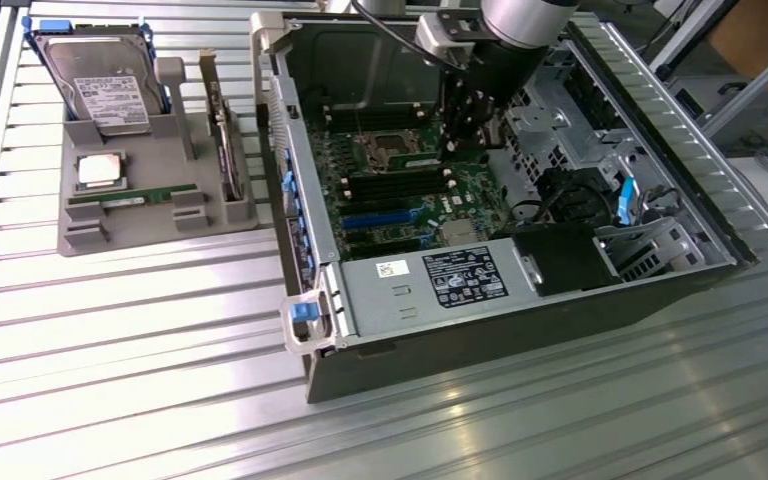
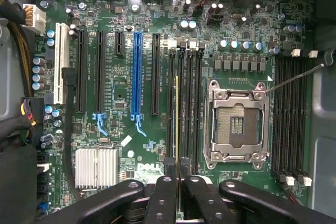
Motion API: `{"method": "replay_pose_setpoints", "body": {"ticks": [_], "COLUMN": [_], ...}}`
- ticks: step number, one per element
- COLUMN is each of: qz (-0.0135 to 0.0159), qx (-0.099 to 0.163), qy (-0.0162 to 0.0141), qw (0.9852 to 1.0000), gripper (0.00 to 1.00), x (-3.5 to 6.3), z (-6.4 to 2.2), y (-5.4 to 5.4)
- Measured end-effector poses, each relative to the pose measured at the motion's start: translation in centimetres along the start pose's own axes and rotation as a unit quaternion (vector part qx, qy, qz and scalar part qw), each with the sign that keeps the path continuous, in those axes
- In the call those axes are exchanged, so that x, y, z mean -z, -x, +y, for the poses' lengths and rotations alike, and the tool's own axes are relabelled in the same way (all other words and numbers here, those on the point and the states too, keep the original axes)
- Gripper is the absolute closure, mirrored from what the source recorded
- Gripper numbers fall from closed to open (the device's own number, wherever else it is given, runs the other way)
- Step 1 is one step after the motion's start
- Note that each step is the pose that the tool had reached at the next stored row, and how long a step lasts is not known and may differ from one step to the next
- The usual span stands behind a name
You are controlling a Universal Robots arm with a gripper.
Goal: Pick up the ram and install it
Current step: 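Insert the ram into the slot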
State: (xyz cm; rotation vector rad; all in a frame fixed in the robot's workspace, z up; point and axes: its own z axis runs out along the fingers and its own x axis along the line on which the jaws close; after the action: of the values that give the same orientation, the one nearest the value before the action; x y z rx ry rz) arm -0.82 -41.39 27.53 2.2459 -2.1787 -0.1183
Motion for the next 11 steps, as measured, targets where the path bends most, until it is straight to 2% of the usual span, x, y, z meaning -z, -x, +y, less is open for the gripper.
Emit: {"method": "replay_pose_setpoints", "body": {"ticks": [11], "qz": [0.0006], "qx": [0.0], "qy": [0.0], "qw": [1.0], "gripper": [0.88], "x": [-0.68], "z": [0.16], "y": [-0.03]}}
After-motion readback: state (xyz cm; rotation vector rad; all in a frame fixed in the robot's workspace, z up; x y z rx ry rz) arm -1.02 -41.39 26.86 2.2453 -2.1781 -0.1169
